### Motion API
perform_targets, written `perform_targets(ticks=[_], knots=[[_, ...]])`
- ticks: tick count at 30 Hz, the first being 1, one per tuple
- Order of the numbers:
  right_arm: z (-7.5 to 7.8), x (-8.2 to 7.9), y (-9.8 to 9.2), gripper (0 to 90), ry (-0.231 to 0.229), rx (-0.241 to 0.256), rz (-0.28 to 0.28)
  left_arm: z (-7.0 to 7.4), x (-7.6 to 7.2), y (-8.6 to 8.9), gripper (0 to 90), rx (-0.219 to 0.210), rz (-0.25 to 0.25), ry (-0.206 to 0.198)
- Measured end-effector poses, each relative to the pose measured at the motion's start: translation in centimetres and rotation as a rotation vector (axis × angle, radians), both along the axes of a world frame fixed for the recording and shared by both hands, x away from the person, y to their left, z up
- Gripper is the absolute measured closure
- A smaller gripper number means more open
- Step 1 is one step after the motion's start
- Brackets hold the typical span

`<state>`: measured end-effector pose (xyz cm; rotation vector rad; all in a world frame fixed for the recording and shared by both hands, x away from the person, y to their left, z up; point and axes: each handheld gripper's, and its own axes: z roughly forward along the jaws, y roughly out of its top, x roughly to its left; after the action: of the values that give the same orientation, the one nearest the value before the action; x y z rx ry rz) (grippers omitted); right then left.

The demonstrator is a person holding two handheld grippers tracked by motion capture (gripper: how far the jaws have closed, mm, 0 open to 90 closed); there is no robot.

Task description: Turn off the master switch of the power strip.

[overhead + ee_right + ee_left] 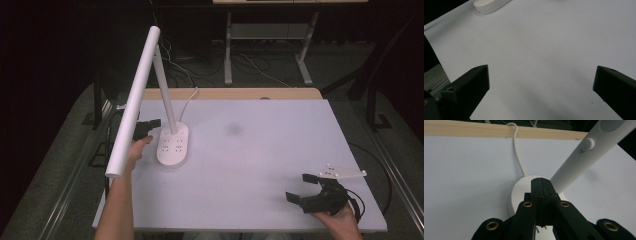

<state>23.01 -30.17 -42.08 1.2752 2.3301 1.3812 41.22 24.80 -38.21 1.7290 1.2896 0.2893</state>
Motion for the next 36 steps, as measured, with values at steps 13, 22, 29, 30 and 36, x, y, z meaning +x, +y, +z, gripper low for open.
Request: perform_targets(ticks=[13, 22, 29, 30, 36], knots=[[0.0, 0.0, -0.1, 0.1, -0.012, 0.004, 0.000, 2.2, -3.4, 0.6, 73.5, -0.020, -0.013, -0.064], [0.0, -0.1, -0.1, 0.1, -0.011, 0.008, -0.005, 2.5, -5.3, 0.9, 36.8, -0.067, -0.061, -0.083], [0.0, 0.0, 0.0, 0.1, -0.012, 0.007, -0.004, 2.5, -6.5, 1.1, 10.6, -0.099, -0.108, -0.077], [0.0, 0.0, 0.0, 0.1, -0.013, 0.007, -0.004, 2.4, -6.7, 1.1, 7.2, -0.099, -0.120, -0.079], [0.0, 0.0, -0.1, 0.1, -0.013, 0.010, -0.006, 2.2, -8.2, 0.7, 0.0, -0.076, -0.151, -0.081]])
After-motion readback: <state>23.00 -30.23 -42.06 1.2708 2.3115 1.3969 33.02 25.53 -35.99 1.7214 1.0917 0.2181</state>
